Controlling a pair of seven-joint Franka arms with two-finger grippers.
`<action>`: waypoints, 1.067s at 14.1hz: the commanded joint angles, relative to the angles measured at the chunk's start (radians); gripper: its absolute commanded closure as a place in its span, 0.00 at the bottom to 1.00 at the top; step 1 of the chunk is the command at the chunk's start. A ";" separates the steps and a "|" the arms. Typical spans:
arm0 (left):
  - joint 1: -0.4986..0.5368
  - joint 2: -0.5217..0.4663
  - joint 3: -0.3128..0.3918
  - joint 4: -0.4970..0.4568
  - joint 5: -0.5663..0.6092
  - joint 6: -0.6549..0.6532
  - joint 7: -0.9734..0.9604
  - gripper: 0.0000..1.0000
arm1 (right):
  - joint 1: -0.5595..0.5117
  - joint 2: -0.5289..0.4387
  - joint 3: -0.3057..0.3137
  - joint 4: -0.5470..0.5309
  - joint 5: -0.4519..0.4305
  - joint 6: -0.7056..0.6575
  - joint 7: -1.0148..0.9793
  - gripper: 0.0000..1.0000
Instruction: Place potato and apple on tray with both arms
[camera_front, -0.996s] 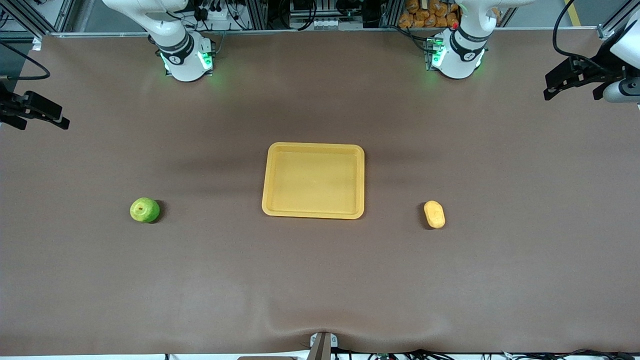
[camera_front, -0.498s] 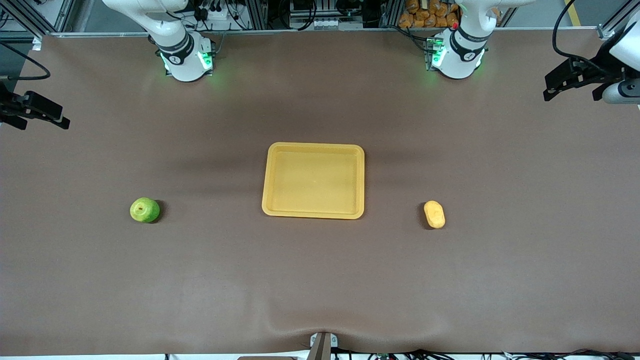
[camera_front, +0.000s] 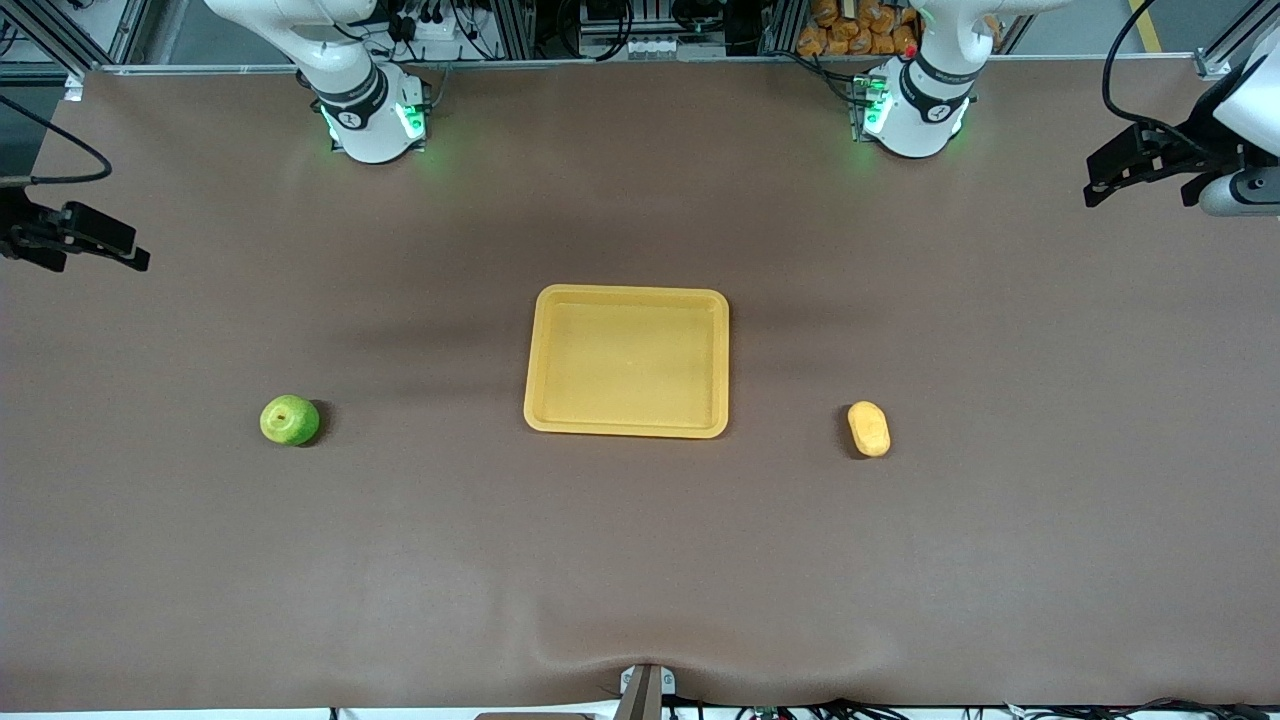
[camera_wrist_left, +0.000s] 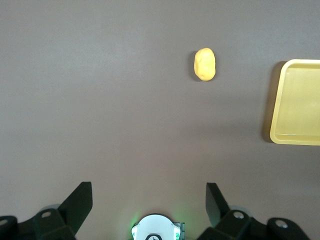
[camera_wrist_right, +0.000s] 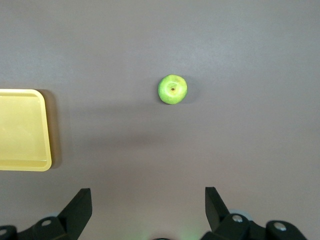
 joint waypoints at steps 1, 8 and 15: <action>0.001 0.019 0.002 0.025 -0.016 -0.009 0.015 0.00 | -0.002 0.026 -0.001 0.015 -0.010 -0.002 -0.010 0.00; -0.008 0.058 -0.001 0.027 -0.017 -0.004 0.007 0.00 | -0.001 0.142 -0.001 0.036 -0.008 0.001 -0.010 0.00; -0.019 0.117 -0.001 0.016 -0.031 0.025 0.006 0.00 | -0.004 0.318 -0.001 0.032 -0.007 0.151 -0.010 0.00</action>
